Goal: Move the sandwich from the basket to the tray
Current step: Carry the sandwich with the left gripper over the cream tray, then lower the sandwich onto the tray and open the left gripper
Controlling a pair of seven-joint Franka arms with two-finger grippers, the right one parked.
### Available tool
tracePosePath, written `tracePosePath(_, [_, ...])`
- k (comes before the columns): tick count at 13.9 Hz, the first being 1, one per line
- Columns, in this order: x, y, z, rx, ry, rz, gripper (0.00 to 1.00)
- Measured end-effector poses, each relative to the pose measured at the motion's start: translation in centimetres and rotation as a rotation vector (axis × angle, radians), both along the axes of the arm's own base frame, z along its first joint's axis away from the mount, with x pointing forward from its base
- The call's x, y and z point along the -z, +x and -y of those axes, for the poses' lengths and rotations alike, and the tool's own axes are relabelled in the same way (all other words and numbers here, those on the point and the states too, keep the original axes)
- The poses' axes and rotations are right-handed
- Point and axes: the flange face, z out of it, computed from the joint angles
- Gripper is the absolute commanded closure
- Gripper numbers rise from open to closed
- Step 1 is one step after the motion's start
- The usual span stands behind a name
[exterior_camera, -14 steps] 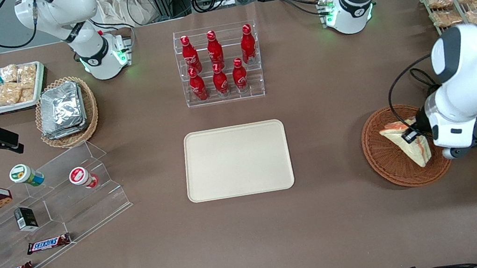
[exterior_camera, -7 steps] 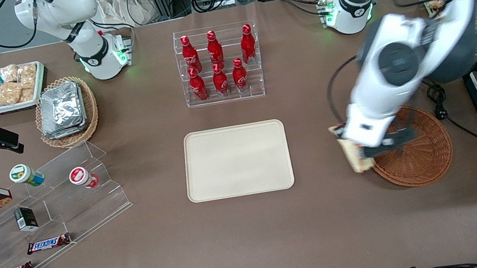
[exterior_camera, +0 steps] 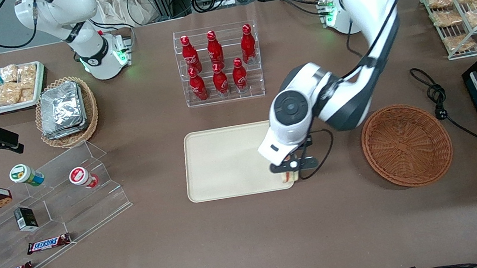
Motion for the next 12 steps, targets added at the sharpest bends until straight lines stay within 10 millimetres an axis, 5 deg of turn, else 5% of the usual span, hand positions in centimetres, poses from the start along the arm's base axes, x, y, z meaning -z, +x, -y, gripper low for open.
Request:
tracePosePath(4, [5.3,-0.7,1.9,0.025,-0.023,-0.025,1.0])
tracePosePath(9, [6.8,-0.6,1.7,0.03,-0.018,-0.023,1.0])
tracePosePath(11, [6.8,-0.6,1.7,0.03,-0.018,-0.022,0.95])
tracePosePath(12, [6.8,-0.6,1.7,0.029,-0.017,-0.022,0.77])
